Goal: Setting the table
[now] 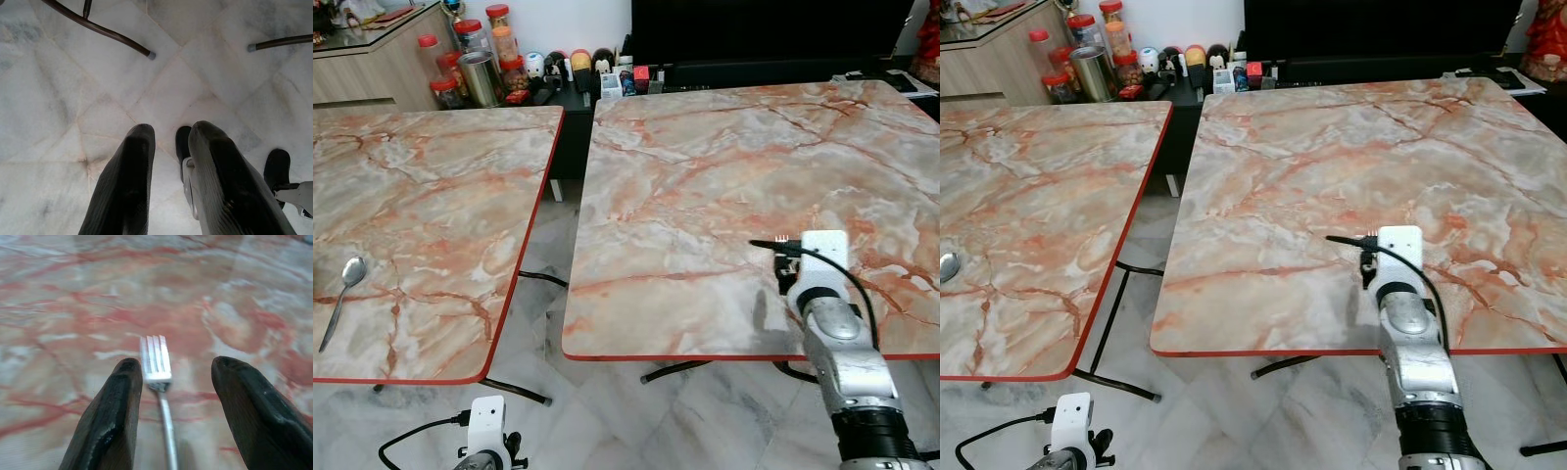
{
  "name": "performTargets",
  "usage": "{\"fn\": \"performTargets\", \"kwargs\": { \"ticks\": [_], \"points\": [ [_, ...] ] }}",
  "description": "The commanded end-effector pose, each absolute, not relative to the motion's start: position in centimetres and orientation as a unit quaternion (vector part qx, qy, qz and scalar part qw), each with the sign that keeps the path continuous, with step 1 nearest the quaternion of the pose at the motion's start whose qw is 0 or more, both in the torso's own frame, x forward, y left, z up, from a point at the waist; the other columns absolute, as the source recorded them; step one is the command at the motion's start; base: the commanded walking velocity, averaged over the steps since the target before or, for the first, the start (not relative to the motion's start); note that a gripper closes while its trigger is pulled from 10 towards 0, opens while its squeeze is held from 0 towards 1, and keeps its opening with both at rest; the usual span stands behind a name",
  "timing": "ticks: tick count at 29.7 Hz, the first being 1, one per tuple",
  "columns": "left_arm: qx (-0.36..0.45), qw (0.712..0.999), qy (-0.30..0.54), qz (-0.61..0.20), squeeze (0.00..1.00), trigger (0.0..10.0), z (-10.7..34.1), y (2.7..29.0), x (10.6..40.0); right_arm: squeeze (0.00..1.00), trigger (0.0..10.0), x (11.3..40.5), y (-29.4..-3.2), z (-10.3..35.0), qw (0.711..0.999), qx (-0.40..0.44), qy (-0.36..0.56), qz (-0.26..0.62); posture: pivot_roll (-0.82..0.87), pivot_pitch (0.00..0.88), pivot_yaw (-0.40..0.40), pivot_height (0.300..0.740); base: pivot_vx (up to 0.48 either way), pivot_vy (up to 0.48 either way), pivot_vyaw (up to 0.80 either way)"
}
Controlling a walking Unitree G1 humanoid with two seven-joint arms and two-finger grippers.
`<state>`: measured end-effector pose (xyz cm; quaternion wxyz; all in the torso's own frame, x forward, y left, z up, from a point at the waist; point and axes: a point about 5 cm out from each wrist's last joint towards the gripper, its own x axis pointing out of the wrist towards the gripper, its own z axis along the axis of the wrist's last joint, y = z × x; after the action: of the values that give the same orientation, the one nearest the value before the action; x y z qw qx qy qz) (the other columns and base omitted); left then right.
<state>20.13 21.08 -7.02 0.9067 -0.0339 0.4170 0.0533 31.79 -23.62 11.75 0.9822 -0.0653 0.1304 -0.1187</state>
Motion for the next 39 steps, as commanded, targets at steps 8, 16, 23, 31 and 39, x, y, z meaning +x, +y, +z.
{"fn": "performTargets", "kwargs": {
  "ticks": [8,16,23,31,39],
  "points": [
    [-0.028,0.900,0.430,0.059,0.00,10.0,-7.3,21.7,19.5,0.00,10.0,31.7,-22.8,9.7,0.980,-0.008,0.168,-0.107,-0.07,0.095,0.070,0.740,0.000,0.000,0.00],
    [-0.027,0.900,0.431,0.057,0.00,10.0,-7.3,21.7,19.4,0.00,10.0,32.1,-22.5,10.2,0.982,0.002,0.156,-0.104,-0.07,0.088,0.071,0.740,0.000,0.000,0.00],
    [-0.022,0.901,0.431,0.052,0.00,10.0,-7.3,21.7,19.4,0.00,10.0,32.2,-22.8,10.8,0.983,0.001,0.146,-0.112,-0.06,0.092,0.071,0.740,0.000,0.000,0.00],
    [-0.022,0.901,0.431,0.054,0.00,10.0,-7.3,21.7,19.4,0.00,10.0,32.4,-23.3,11.3,0.984,-0.001,0.138,-0.117,-0.06,0.096,0.072,0.740,0.000,0.000,0.00],
    [-0.022,0.901,0.430,0.055,0.00,10.0,-7.3,21.8,19.4,0.00,10.0,32.3,-23.4,10.5,0.981,-0.006,0.155,-0.113,-0.06,0.099,0.072,0.740,0.000,0.000,0.00]
  ]
}}
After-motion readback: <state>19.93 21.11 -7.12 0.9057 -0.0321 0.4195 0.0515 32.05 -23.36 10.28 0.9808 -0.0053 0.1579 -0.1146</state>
